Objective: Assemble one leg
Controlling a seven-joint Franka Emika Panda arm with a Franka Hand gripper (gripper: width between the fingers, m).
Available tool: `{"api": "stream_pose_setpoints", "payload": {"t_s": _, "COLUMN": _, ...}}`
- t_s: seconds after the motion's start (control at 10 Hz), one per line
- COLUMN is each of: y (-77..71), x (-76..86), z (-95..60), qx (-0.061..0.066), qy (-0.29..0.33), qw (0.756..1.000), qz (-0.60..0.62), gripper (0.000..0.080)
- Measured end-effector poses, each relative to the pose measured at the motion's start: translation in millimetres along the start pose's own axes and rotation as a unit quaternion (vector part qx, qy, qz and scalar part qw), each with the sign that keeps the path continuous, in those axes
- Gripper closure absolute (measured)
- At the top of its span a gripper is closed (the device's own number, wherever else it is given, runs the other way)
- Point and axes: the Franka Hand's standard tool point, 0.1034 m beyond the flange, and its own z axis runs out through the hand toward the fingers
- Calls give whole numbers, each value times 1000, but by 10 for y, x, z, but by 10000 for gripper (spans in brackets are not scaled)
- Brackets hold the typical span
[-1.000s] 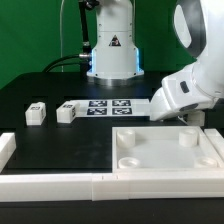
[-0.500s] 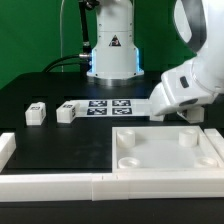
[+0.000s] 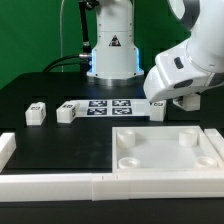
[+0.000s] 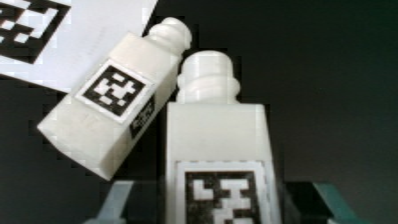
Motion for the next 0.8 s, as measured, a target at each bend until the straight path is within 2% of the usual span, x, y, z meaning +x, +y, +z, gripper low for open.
{"api": "stream_pose_setpoints", "payload": {"t_s": 0.1, "y": 17, "x": 101, "z": -47, "qx": -3, "qy": 47, "qw": 999, "qz": 2, "gripper": 509}}
{"api": "stream_pose_setpoints", "payload": {"t_s": 0.2, "y": 43, "x": 135, "z": -82, "qx": -10, "qy": 110, "qw": 994, "qz": 4, "gripper": 509}}
{"api": "stream_pose_setpoints", "payload": {"t_s": 0.3, "y": 61, "x": 81, "z": -62, "qx": -15, "qy": 140, "qw": 990, "qz": 7, "gripper": 509}}
{"api": "stream_pose_setpoints", "payload": {"t_s": 0.4, "y": 129, "x": 70, "z": -154, "qx": -4, "qy": 183, "qw": 983, "qz": 25, "gripper": 509}}
{"api": "stream_pose_setpoints", "payload": {"t_s": 0.5, "y": 243, "x": 2, "z": -253, "qx": 1, "qy": 233, "qw": 971, "qz": 51, "gripper": 509}}
{"api": "stream_pose_setpoints", "payload": {"t_s": 0.6, "y": 304, "x": -65, "z": -280, "qx": 9, "qy": 271, "qw": 959, "qz": 83, "gripper": 509}}
{"api": "stream_pose_setpoints", "payload": {"t_s": 0.7, "y": 365, "x": -116, "z": -322, "qx": 23, "qy": 319, "qw": 940, "qz": 116, "gripper": 509}}
{"api": "stream_pose_setpoints", "payload": {"t_s": 0.8, "y": 379, "x": -172, "z": -350, "qx": 18, "qy": 338, "qw": 934, "qz": 117, "gripper": 509}}
